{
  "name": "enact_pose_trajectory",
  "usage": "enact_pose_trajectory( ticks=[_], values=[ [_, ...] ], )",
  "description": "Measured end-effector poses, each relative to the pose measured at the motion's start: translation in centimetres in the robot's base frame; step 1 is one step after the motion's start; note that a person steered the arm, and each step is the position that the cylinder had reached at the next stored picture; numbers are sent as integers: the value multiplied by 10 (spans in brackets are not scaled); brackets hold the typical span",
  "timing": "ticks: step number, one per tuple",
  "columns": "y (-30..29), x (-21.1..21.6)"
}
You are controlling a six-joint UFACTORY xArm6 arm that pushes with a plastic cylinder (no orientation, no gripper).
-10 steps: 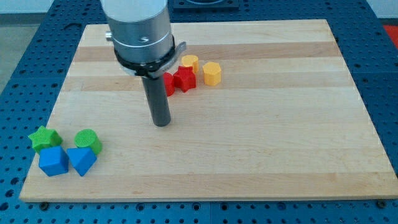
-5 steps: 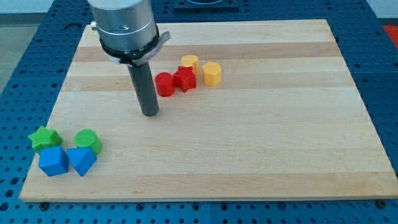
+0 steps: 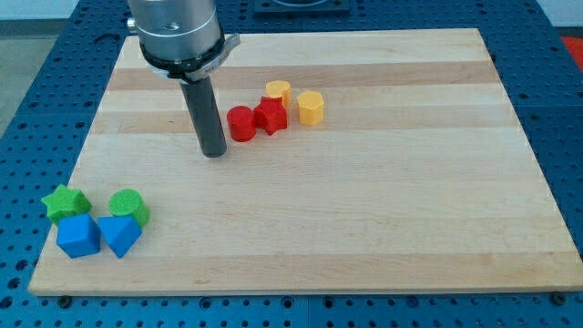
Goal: Push the red circle a bit up
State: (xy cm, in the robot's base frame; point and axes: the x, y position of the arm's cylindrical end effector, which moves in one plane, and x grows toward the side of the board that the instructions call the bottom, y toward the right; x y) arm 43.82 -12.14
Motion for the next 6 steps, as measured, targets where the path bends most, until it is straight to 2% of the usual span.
enact_pose_trajectory(
  ticks=[3,5,6],
  values=[
    [31,-5],
    [24,-18],
    [17,1]
  ],
)
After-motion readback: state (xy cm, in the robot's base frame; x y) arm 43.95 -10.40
